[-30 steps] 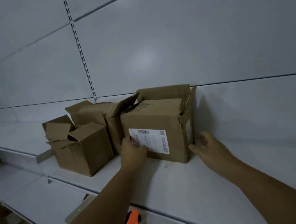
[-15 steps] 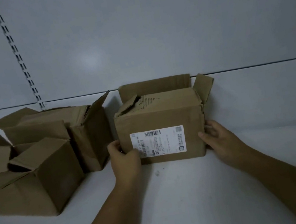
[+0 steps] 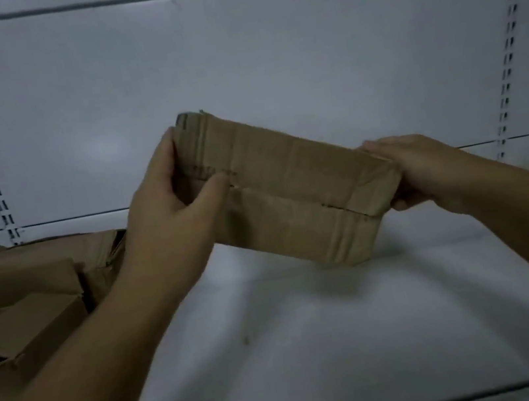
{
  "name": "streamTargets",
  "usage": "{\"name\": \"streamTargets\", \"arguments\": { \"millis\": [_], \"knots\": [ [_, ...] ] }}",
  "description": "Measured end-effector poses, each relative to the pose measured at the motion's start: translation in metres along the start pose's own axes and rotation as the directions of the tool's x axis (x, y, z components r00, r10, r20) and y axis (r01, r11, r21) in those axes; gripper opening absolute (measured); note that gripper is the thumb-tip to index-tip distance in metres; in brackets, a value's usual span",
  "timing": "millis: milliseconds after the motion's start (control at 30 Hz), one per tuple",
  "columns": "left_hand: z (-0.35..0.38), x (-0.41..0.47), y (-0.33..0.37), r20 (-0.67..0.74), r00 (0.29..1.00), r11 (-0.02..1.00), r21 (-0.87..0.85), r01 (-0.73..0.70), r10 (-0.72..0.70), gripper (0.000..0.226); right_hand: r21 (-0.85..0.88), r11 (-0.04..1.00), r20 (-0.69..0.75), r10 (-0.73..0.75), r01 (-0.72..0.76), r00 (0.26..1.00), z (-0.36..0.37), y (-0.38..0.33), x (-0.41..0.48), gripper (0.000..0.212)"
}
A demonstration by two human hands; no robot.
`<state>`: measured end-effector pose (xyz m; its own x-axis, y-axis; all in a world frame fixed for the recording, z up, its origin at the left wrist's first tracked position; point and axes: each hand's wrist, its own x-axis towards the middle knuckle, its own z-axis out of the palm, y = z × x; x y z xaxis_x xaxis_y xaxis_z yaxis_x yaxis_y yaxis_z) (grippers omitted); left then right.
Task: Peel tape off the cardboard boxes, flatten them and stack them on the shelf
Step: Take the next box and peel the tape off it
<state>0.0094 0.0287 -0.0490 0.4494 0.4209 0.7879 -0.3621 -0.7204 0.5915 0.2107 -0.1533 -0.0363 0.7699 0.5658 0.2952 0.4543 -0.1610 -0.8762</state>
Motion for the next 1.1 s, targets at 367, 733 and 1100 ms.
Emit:
{"name": "streamTargets", "arguments": {
  "millis": [367,733,1100],
  "knots": [
    [0.019,0.071,-0.037,0.249,0.895,0.732,0.671,0.117,-0.371,0.059,-0.178,0.97,0.355,0.22,-0.165,0.909,0.019,0.003,-0.022,0.045],
    [0.047,0.061,-0.083,0.309,0.836,0.807,0.54,0.238,-0.453,0.014,-0.284,0.749,0.138,-0.586,0.599,0.798,0.042,0.031,-0.051,0.019],
    [0.029,0.049,-0.102,0.299,0.814,0.759,0.604,0.242,-0.498,0.017,-0.494,0.125,0.463,-0.8,0.86,0.381,0.088,0.076,-0.052,0.104]
  ]
}}
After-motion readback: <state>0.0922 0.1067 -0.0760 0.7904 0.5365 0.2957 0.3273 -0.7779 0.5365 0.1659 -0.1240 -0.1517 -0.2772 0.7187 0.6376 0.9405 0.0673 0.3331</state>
